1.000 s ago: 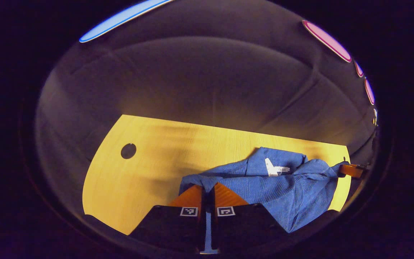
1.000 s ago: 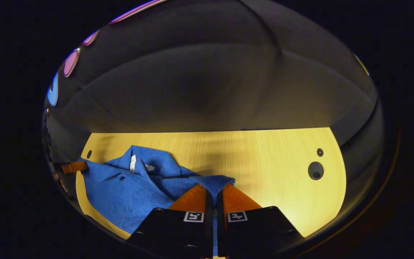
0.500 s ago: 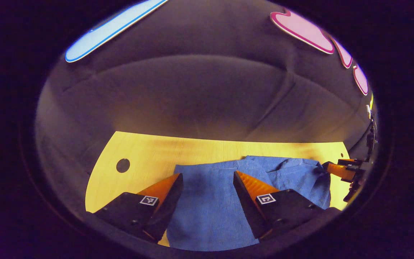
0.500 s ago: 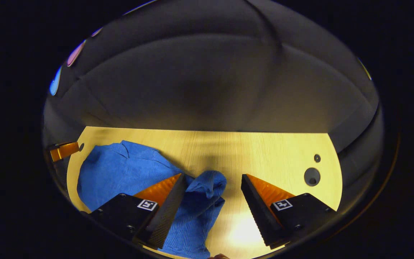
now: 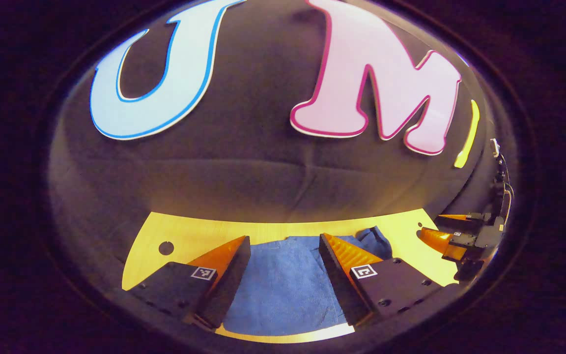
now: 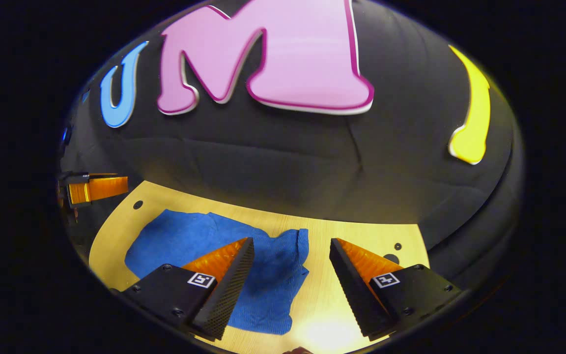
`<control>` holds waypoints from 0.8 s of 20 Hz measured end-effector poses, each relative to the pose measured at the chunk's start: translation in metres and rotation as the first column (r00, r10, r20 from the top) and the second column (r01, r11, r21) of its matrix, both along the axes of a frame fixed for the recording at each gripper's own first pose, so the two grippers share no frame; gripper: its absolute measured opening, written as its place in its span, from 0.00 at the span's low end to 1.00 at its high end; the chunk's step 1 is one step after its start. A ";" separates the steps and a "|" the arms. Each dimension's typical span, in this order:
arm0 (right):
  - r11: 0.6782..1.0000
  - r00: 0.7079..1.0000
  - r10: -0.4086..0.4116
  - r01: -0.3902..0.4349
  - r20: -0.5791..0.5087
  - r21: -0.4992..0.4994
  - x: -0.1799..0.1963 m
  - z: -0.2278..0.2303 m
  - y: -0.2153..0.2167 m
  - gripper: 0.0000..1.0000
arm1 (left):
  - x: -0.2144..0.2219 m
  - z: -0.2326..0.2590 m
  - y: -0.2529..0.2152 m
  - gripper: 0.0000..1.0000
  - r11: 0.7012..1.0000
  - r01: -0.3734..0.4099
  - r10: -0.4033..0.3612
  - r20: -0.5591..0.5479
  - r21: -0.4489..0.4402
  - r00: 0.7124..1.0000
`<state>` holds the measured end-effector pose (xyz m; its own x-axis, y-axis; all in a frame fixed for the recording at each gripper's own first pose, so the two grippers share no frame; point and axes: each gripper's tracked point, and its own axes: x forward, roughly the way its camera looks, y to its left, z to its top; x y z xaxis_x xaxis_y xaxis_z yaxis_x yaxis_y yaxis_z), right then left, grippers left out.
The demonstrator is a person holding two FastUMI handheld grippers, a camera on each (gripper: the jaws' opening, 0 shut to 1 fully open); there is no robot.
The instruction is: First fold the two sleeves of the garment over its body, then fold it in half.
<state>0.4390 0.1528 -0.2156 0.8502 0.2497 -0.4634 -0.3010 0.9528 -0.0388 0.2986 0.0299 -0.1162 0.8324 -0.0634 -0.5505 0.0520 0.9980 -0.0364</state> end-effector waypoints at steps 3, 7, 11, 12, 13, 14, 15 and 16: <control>1.000 0.998 -0.010 0.009 0.061 0.013 -0.062 0.041 -0.001 0.99 | -0.060 0.029 -0.007 0.82 1.000 0.025 -0.024 0.052 -0.014 0.998; 0.999 0.981 -0.009 -0.001 0.195 0.049 -0.151 0.095 0.004 0.99 | -0.149 0.048 -0.003 0.82 0.999 0.047 -0.045 0.119 -0.020 0.992; 0.998 0.975 -0.009 -0.004 0.224 0.062 -0.230 0.108 0.007 0.98 | -0.230 0.072 0.007 0.82 0.998 0.054 -0.061 0.197 0.040 0.978; 0.997 0.971 -0.013 -0.004 0.238 0.073 -0.247 0.113 0.008 0.98 | -0.251 0.077 0.007 0.81 0.997 0.055 -0.064 0.214 0.046 0.975; 0.996 0.969 -0.016 -0.006 0.246 0.086 -0.266 0.116 0.009 0.98 | -0.270 0.081 0.006 0.82 0.997 0.051 -0.061 0.229 0.050 0.971; 0.996 0.965 -0.019 -0.006 0.261 0.094 -0.283 0.122 0.009 0.97 | -0.282 0.079 0.007 0.82 0.998 0.052 -0.062 0.245 0.048 0.968; 0.995 0.960 -0.025 -0.003 0.279 0.098 -0.300 0.128 0.007 0.97 | -0.297 0.080 0.006 0.82 0.998 0.053 -0.063 0.256 0.045 0.965; 0.994 0.953 -0.030 -0.002 0.303 0.105 -0.315 0.134 0.006 0.97 | -0.314 0.082 0.006 0.82 0.998 0.052 -0.061 0.269 0.040 0.961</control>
